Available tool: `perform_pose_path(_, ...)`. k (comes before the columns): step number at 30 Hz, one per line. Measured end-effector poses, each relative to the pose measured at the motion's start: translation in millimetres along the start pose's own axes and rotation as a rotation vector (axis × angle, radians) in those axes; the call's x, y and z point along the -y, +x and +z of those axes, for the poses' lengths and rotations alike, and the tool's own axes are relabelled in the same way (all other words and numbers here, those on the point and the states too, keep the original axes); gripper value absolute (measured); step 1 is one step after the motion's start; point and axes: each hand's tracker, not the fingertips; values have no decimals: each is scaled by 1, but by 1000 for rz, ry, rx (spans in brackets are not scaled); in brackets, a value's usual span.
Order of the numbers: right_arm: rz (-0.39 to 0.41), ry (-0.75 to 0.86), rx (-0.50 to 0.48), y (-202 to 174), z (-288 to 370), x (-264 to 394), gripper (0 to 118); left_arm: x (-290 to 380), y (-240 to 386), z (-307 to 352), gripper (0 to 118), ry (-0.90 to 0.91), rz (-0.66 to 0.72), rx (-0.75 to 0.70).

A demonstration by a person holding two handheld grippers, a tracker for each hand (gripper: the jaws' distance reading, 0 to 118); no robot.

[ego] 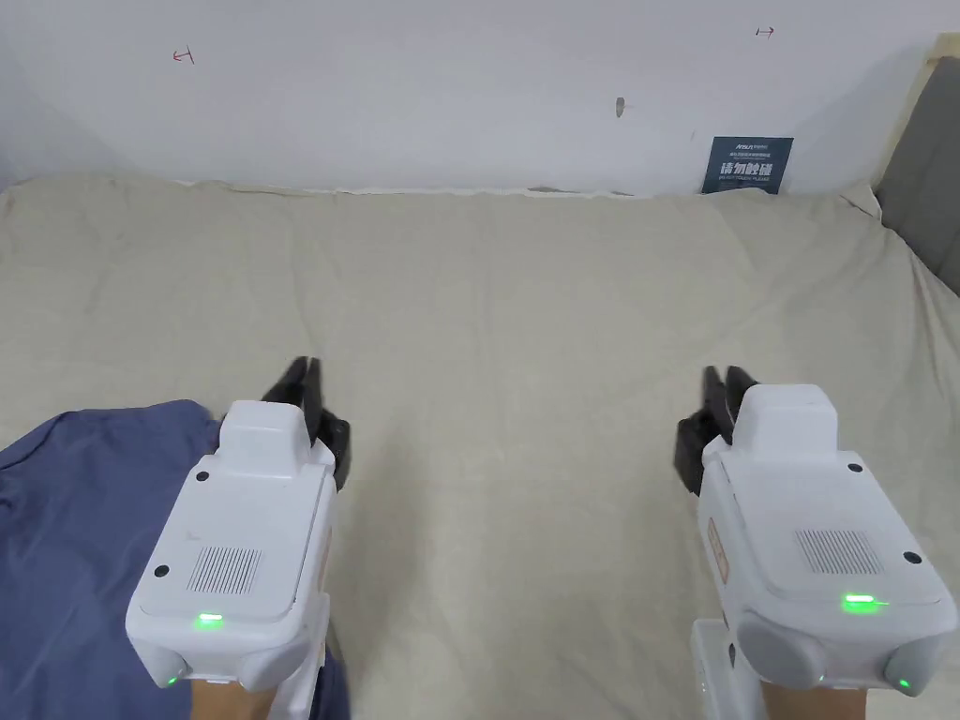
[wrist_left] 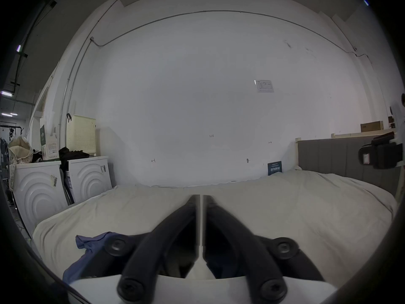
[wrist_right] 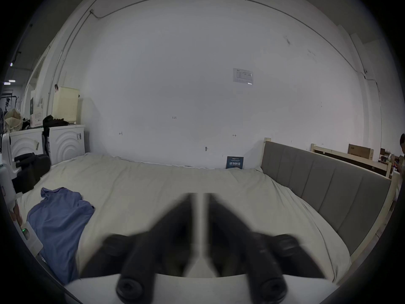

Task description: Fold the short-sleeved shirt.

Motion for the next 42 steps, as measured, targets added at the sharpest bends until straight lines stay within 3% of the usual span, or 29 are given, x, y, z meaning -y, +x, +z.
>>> perform_pose_path(1,-1,-4,37,1,-1,1,1,-1,1,-1,0,-3,0,15)
perform_pose_path(13,-25,-17,-41,-14,-13,3,1,2,-23,6,0,-30,-1,-52)
perform_pose_path(28,4,21,-429,-164,-30,-7,1,9,-182,88,0,-100,-32,-481)
perform_pose_path(32,9,16,-494,-197,-26,-6,1,14,-214,111,0,-138,-27,-557)
perform_pose_path(38,19,5,-549,-224,-13,-9,1,21,-239,124,0,-200,6,-585)
perform_pose_path(42,28,-3,-554,-226,-12,-12,1,32,-249,104,0,-335,82,-486)
